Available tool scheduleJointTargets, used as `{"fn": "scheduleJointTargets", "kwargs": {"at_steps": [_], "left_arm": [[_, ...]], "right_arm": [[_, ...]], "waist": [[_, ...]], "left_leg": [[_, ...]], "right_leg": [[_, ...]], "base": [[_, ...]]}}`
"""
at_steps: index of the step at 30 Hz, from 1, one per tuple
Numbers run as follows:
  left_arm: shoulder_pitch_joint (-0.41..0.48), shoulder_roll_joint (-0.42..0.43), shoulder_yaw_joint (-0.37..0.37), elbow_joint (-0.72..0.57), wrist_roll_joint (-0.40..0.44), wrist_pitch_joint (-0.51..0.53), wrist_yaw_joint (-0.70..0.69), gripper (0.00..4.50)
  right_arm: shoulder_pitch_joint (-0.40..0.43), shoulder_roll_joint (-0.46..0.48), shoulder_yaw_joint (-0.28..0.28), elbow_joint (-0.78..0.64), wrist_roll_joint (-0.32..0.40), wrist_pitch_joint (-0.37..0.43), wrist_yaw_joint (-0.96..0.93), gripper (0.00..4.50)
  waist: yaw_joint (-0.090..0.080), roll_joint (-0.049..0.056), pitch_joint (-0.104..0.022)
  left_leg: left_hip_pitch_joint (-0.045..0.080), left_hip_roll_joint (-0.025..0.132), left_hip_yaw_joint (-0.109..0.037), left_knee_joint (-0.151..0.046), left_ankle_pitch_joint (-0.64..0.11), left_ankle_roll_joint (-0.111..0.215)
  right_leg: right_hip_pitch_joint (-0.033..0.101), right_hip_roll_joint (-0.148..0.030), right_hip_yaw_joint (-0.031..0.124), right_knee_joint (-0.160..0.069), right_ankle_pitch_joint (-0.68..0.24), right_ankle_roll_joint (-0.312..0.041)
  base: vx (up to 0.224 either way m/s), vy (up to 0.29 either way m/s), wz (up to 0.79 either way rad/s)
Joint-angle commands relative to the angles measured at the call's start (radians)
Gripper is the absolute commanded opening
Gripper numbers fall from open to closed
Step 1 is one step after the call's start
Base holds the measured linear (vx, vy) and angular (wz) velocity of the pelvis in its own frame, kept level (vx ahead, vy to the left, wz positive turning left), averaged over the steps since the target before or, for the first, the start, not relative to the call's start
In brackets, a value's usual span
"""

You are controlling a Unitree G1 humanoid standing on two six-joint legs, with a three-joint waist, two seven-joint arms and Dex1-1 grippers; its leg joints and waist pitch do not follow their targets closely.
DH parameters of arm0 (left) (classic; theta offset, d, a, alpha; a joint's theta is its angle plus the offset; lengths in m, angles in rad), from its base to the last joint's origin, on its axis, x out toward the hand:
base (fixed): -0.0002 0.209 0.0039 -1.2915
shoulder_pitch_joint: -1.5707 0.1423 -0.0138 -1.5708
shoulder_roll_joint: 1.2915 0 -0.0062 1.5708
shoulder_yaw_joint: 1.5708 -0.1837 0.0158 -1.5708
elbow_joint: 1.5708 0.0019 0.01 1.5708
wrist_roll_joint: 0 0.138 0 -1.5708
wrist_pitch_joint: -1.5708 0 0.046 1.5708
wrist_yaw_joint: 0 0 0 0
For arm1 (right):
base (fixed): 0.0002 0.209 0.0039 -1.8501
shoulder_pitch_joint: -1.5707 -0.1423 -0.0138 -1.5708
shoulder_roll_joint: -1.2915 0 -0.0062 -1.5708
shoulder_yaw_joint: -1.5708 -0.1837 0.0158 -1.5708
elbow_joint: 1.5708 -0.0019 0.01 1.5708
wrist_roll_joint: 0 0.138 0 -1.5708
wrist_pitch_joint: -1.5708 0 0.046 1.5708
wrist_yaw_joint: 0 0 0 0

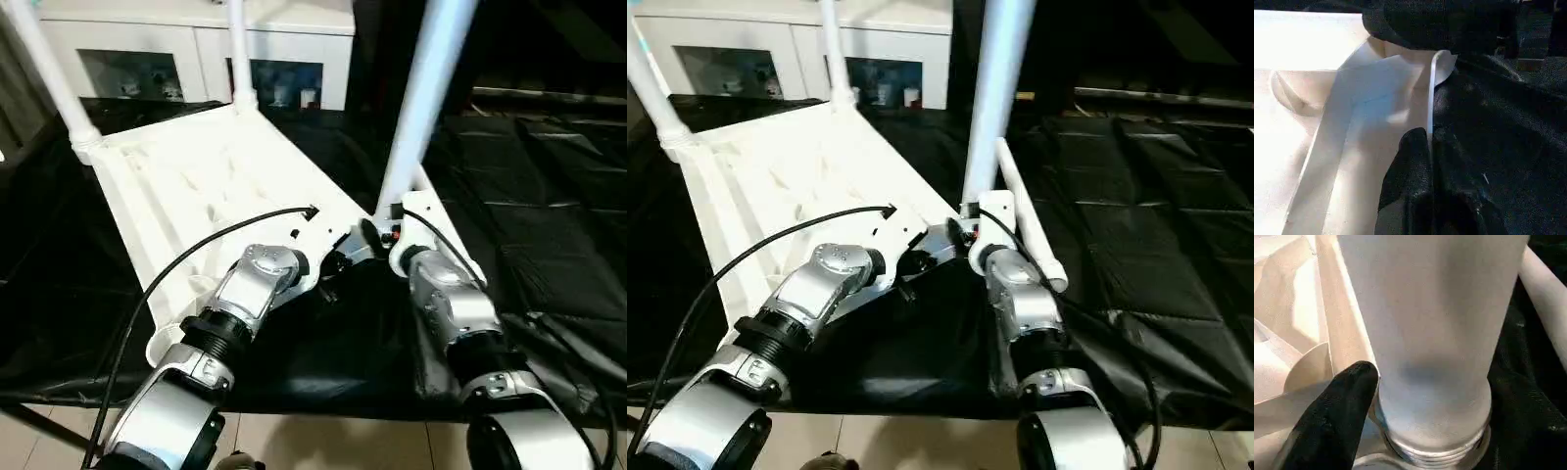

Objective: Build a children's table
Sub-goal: Rotate leg to tighten

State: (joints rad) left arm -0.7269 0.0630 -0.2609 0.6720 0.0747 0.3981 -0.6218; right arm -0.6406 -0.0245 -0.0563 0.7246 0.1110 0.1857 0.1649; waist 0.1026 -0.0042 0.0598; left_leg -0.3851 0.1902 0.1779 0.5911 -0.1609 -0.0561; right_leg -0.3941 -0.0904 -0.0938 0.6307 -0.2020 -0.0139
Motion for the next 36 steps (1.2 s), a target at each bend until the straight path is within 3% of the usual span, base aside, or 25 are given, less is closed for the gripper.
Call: {"fn": "scheduleJointTargets", "kwargs": {"at_steps": [1,7,13,17,23,29,30,36], "left_arm": [[-0.004,-0.013,-0.01,-0.001,-0.018,-0.047,-0.029,0.0],[0.037,0.069,-0.043,-0.06,-0.012,-0.099,-0.15,0.0],[0.091,0.172,-0.048,-0.147,-0.059,-0.139,-0.333,0.0],[0.13,0.233,-0.069,-0.235,-0.114,-0.142,-0.477,0.0],[0.165,0.285,-0.083,-0.314,-0.134,-0.116,-0.573,0.0],[0.177,0.297,-0.084,-0.331,-0.135,-0.111,-0.588,0.0],[0.179,0.299,-0.086,-0.336,-0.135,-0.108,-0.588,0.0],[0.181,0.3,-0.083,-0.339,-0.13,-0.103,-0.586,0.0]], "right_arm": [[-0.015,0.008,0.04,0.024,0.006,-0.003,0.066,3.95],[0.009,-0.091,0.094,-0.054,-0.027,0.004,0.219,4.16],[0.111,-0.267,0.213,-0.257,-0.027,0.012,0.55,4.16],[0.161,-0.349,0.265,-0.349,-0.001,0.024,0.7,4.16],[0.17,-0.365,0.262,-0.388,0.019,0.052,0.752,4.16],[0.175,-0.373,0.274,-0.405,0.021,0.072,0.784,4.16],[0.178,-0.374,0.278,-0.408,0.02,0.074,0.787,3.9],[0.185,-0.374,0.276,-0.418,0.022,0.086,0.793,3.46]], "waist": [[0.002,-0.009,-0.068],[0.003,-0.009,-0.07],[0.017,-0.01,-0.067],[0.013,-0.011,-0.063],[0.012,-0.008,-0.063],[0.014,-0.011,-0.065],[0.014,-0.011,-0.065],[0.013,-0.011,-0.064]], "left_leg": [[0.016,0.039,-0.014,-0.071,-0.203,0.023],[0.013,0.039,-0.012,-0.065,-0.157,0.049],[0.013,0.046,-0.014,-0.067,-0.177,0.063],[0.014,0.047,-0.013,-0.071,-0.2,0.058],[0.017,0.049,-0.013,-0.073,-0.211,0.042],[0.015,0.045,-0.012,-0.069,-0.173,0.053],[0.015,0.046,-0.012,-0.069,-0.172,0.053],[0.015,0.046,-0.012,-0.07,-0.186,0.047]], "right_leg": [[0.051,-0.072,0.056,-0.088,-0.158,-0.186],[0.053,-0.07,0.056,-0.079,-0.083,-0.204],[0.055,-0.071,0.058,-0.08,-0.096,-0.187],[0.049,-0.071,0.058,-0.083,-0.144,-0.198],[0.044,-0.07,0.06,-0.083,-0.161,-0.211],[0.047,-0.07,0.059,-0.078,-0.111,-0.219],[0.047,-0.07,0.059,-0.077,-0.112,-0.219],[0.046,-0.07,0.059,-0.081,-0.143,-0.21]], "base": [[0.0,0.0,0.0],[0.0,0.0,0.0],[0.0,0.0,0.0],[0.0,0.0,0.0],[0.0,0.0,0.0],[0.0,0.0,0.0],[0.0,0.0,0.0],[0.0,0.0,0.0]]}}
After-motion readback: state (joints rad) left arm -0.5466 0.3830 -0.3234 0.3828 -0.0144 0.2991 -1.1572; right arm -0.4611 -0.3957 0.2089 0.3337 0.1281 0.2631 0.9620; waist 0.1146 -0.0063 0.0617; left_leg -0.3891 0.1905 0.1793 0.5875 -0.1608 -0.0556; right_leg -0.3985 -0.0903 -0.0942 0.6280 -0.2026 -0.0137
